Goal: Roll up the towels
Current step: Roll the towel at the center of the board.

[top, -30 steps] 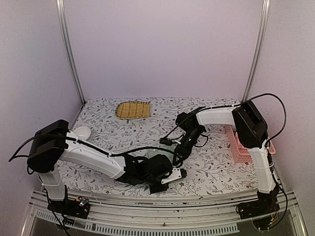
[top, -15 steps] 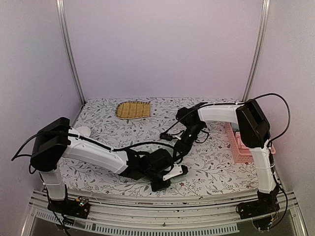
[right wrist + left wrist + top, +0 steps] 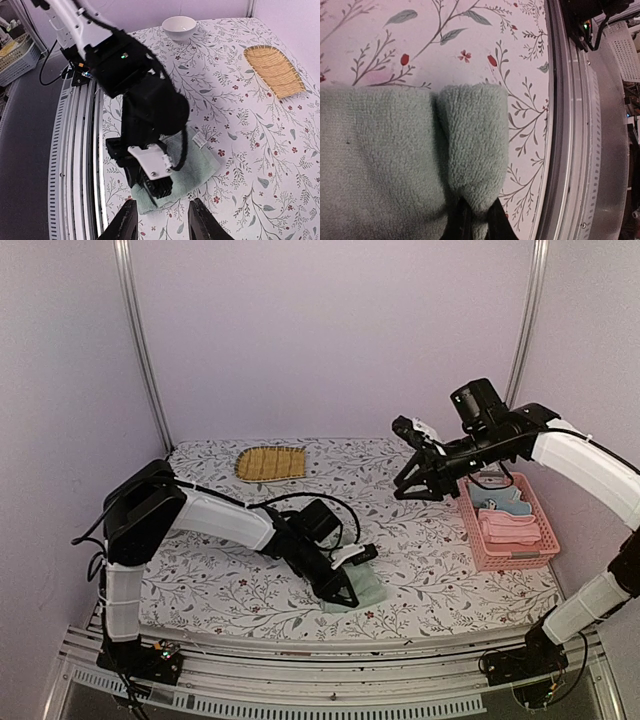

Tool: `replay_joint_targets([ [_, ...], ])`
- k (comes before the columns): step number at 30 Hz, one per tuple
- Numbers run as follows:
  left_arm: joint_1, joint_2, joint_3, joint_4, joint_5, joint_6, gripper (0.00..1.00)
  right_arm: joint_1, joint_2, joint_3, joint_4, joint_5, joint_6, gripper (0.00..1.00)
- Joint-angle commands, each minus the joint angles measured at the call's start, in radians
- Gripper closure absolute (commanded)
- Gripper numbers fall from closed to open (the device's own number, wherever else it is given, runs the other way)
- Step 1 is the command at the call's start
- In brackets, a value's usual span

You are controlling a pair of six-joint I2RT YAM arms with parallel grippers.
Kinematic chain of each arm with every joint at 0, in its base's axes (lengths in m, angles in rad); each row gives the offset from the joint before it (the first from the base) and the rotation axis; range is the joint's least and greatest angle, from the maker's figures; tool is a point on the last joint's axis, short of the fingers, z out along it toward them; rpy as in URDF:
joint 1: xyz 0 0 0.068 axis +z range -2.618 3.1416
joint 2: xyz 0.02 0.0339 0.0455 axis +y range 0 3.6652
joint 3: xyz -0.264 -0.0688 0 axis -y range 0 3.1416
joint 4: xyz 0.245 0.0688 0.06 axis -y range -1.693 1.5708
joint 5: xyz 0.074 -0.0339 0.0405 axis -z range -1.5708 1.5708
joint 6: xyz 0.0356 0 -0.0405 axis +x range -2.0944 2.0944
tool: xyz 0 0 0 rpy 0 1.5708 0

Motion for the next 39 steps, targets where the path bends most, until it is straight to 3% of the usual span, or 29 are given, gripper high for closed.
replay_joint_targets([
  [1,0.051,0.094,-0.071,-0.114,0.132,-0.1,1.0,0.033,-0.091,-0.202,0.096,-0.034,-0.113,0.62],
  [6,0.085,0.081,-0.111,-0.032,0.213,-0.181,1.0,0.194,-0.083,-0.381,0.184,0.198,-0.197,0.63],
  [13,0.107,0.067,-0.14,0.028,0.251,-0.254,1.0,0.364,0.037,-0.467,0.326,0.337,-0.226,0.58],
  [29,0.124,0.07,-0.151,0.051,0.227,-0.262,1.0,0.466,0.27,-0.459,0.462,0.38,-0.255,0.6],
  [31,0.126,0.068,-0.149,0.054,0.227,-0.261,1.0,0.469,0.298,-0.456,0.468,0.385,-0.254,0.64],
  [33,0.127,0.057,-0.147,0.053,0.234,-0.254,1.0,0.471,0.313,-0.45,0.465,0.386,-0.257,0.74],
  [35,0.131,0.021,-0.156,0.054,0.244,-0.242,0.93,0.473,0.326,-0.443,0.446,0.384,-0.265,0.84],
  [39,0.169,-0.106,-0.225,0.065,0.212,-0.23,0.75,0.474,0.319,-0.438,0.423,0.378,-0.268,0.9],
])
